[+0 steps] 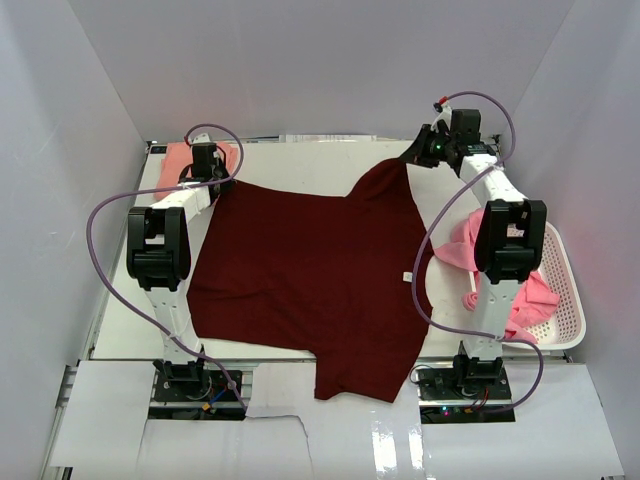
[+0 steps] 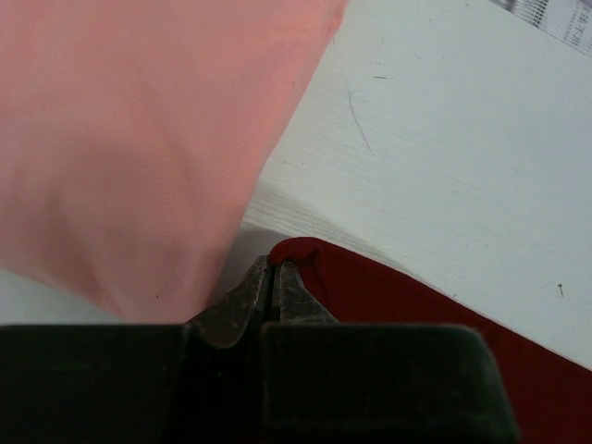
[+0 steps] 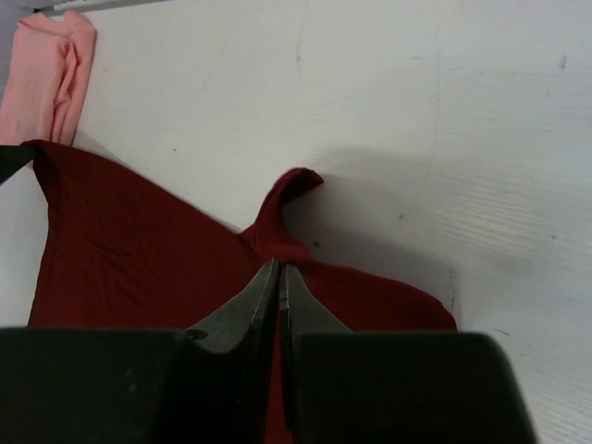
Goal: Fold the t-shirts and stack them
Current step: Flatten out the tshirt
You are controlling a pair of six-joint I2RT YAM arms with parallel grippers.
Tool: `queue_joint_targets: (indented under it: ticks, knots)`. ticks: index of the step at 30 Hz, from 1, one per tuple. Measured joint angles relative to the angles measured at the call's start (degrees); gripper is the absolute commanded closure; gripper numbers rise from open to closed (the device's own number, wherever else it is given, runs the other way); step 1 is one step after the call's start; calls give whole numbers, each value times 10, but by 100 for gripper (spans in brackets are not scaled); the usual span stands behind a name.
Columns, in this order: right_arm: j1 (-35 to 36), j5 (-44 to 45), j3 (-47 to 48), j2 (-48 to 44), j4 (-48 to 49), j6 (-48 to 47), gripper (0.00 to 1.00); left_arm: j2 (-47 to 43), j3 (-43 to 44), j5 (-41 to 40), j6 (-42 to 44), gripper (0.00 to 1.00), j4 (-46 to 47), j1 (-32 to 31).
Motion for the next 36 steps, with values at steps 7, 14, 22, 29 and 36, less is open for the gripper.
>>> queue_joint_targets:
  ticks: [7, 14, 22, 29, 36]
  knots:
    - [11, 0, -42, -67, 1, -6, 92, -1, 0, 1, 10, 100, 0, 0]
    - [26, 3, -110, -134, 6, -10, 92, -9, -5, 1, 10, 100, 0, 0]
    - [40, 4, -169, -209, 4, -16, 92, -28, -19, -3, 11, 100, -6, 0]
    - [50, 9, -198, -260, 0, -19, 92, -38, -24, -16, 10, 100, -26, 0]
    - [75, 19, -259, -309, -9, -18, 92, -43, -39, -23, 10, 100, -35, 0]
